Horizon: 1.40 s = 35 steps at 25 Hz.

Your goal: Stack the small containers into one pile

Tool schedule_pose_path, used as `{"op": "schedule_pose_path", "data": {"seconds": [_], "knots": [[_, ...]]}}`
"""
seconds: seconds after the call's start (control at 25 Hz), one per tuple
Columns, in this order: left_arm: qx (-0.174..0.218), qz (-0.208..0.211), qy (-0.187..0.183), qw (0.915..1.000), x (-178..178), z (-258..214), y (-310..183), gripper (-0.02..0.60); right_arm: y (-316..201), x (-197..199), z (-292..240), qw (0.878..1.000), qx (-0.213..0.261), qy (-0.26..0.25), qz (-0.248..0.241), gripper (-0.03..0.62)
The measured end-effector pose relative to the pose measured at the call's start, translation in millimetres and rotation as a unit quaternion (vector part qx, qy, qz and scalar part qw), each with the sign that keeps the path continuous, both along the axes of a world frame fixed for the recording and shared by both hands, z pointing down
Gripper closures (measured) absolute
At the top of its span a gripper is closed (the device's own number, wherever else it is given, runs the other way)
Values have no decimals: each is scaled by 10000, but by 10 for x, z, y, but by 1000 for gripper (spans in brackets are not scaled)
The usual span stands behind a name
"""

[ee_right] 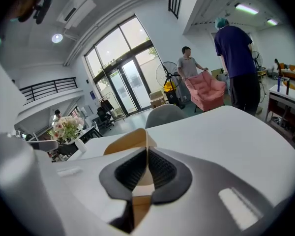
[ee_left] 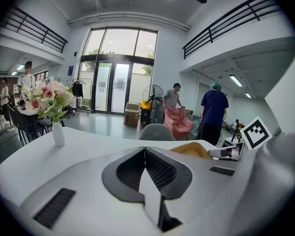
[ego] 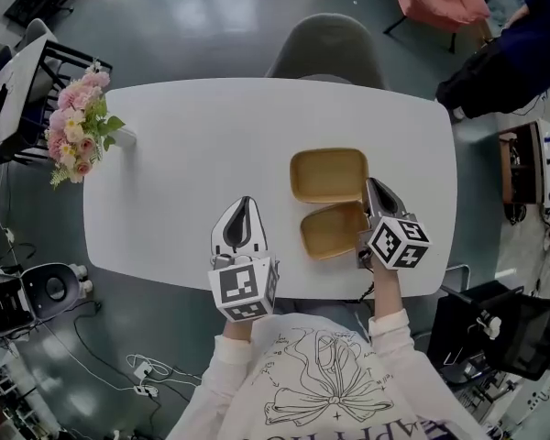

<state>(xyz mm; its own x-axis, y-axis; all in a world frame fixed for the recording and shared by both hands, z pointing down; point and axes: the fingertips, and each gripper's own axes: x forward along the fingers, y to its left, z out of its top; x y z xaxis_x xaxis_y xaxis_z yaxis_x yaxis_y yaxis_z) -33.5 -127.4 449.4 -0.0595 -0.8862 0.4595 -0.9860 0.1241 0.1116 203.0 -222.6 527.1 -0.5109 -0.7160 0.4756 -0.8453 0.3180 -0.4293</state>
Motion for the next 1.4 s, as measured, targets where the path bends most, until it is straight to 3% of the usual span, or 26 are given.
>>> {"op": "schedule_pose_path", "data": {"seconds": [0.24,0.68,1.4], "knots": [[145,170,29,9997,46,-114,110,575,261,23,-257,9998,159,-133,-18,569],[269,481,129,9984,253,-200,244,575,674,319,-328,9999,-38,-110,-27,569],[104,814,147,9965,594,-81,351,575,1141,507,16,9953,-746,190,-583,569]]}}
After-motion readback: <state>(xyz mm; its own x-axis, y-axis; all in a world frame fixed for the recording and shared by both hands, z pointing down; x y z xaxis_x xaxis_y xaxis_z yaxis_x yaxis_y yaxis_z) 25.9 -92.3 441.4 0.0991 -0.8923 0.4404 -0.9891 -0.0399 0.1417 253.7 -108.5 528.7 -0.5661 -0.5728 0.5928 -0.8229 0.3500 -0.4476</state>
